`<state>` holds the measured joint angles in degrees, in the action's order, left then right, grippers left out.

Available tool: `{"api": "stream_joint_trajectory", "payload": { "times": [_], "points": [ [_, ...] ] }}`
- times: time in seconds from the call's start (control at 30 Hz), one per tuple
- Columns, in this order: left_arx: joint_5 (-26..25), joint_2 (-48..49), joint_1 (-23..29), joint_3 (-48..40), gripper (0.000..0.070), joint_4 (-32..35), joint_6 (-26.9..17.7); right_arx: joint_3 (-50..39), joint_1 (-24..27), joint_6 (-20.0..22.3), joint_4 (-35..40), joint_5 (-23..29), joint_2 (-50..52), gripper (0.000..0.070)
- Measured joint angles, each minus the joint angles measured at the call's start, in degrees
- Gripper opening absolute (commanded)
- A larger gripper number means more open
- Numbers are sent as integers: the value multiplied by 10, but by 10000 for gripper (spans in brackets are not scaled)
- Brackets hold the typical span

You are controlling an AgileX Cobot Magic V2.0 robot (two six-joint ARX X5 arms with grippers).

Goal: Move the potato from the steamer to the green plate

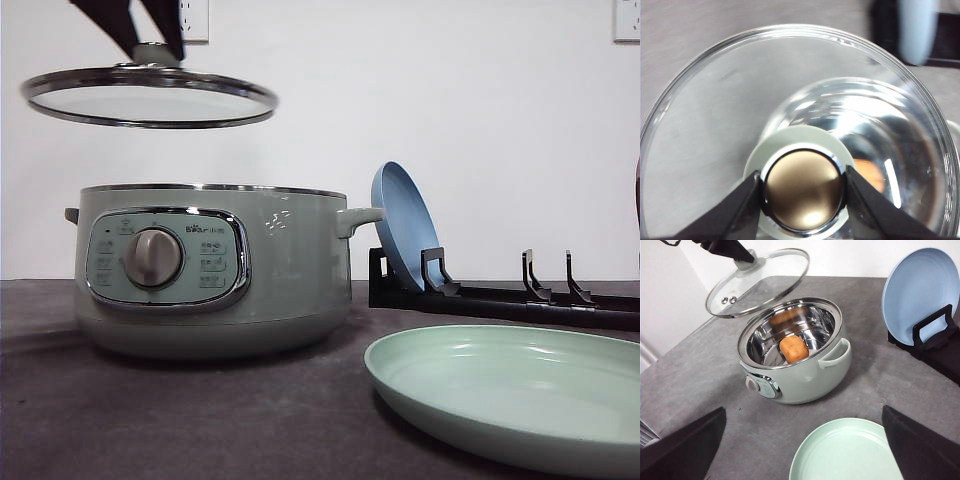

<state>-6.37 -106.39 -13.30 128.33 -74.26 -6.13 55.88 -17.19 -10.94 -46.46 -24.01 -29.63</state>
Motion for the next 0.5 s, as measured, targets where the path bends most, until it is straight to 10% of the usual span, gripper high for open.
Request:
{"api": "stream_joint_trajectory", "payload": {
  "times": [0.5],
  "points": [
    [0,0,116,0,0,-1,0,0,0,0,0,0,0,628]
  ]
}}
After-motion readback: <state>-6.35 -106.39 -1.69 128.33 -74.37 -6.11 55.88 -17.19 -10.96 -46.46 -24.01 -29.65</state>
